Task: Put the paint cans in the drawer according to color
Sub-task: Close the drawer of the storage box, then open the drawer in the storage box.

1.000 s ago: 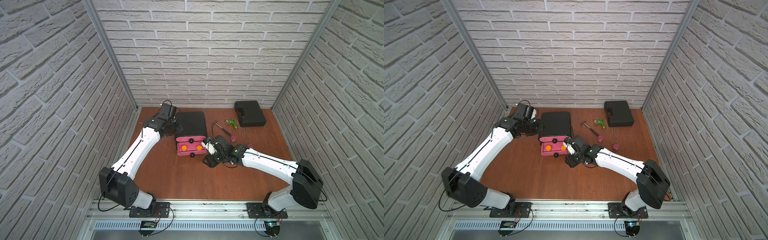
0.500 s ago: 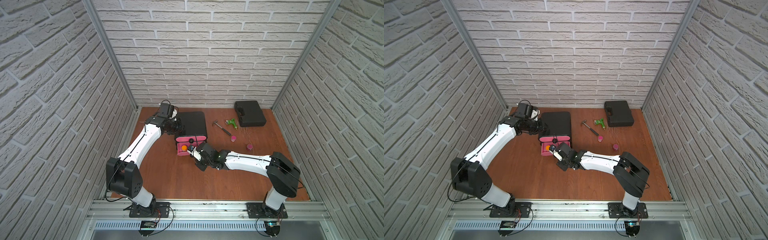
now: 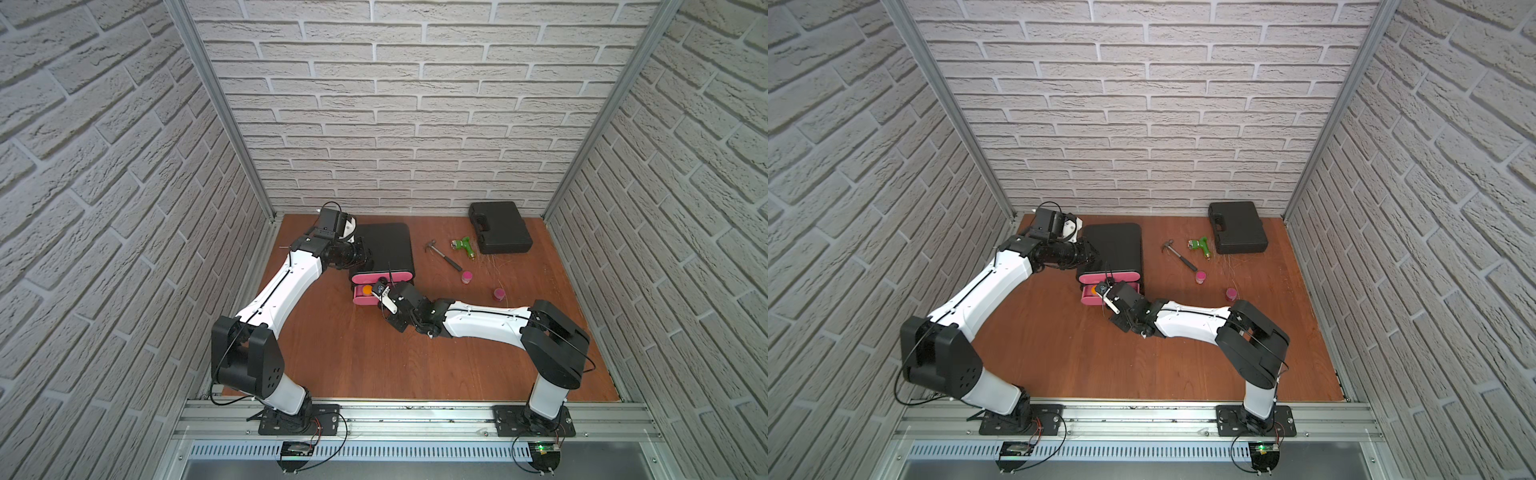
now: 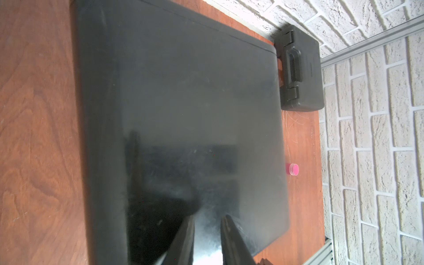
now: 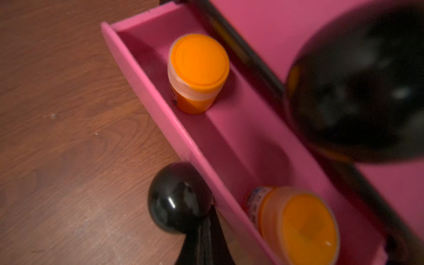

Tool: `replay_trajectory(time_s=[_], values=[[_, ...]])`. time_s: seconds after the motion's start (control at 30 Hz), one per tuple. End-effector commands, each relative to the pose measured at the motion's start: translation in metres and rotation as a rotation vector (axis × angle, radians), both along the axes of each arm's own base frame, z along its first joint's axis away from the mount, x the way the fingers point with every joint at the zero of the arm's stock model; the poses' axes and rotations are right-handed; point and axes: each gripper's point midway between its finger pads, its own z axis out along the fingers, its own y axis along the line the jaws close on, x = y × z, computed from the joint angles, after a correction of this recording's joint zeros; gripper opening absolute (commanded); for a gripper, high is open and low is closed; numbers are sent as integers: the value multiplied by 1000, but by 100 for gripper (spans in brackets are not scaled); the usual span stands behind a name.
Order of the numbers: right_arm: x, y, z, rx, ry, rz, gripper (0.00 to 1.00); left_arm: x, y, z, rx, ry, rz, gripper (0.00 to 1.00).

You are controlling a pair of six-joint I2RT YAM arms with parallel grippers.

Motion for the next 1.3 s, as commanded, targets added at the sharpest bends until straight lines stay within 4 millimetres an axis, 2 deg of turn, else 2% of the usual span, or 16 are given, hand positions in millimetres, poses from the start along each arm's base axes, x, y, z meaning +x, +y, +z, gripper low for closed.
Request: replay_trajectory(time_s=[0.0, 0.23, 0.47, 0.9, 0.97, 1.03, 1.27], values=[[20, 16, 27, 69, -101, -18, 3, -36, 17, -64, 107, 234, 0, 26], [31, 19, 28, 58, -140, -34, 3, -42, 21, -77, 121, 261, 4, 26], [42, 20, 38, 56, -210, -45, 3, -48, 23, -86, 133, 283, -3, 26], [50, 11, 26, 16, -230, -85, 3, -53, 23, -89, 134, 302, -7, 26], [45, 12, 28, 46, -207, -83, 6, -52, 22, -85, 126, 298, -6, 27], [34, 12, 32, 96, -147, -78, 16, -49, 20, -79, 114, 289, -4, 27], [-33, -1, 47, 377, 183, -123, 50, -33, 10, -44, 49, 219, 13, 29]])
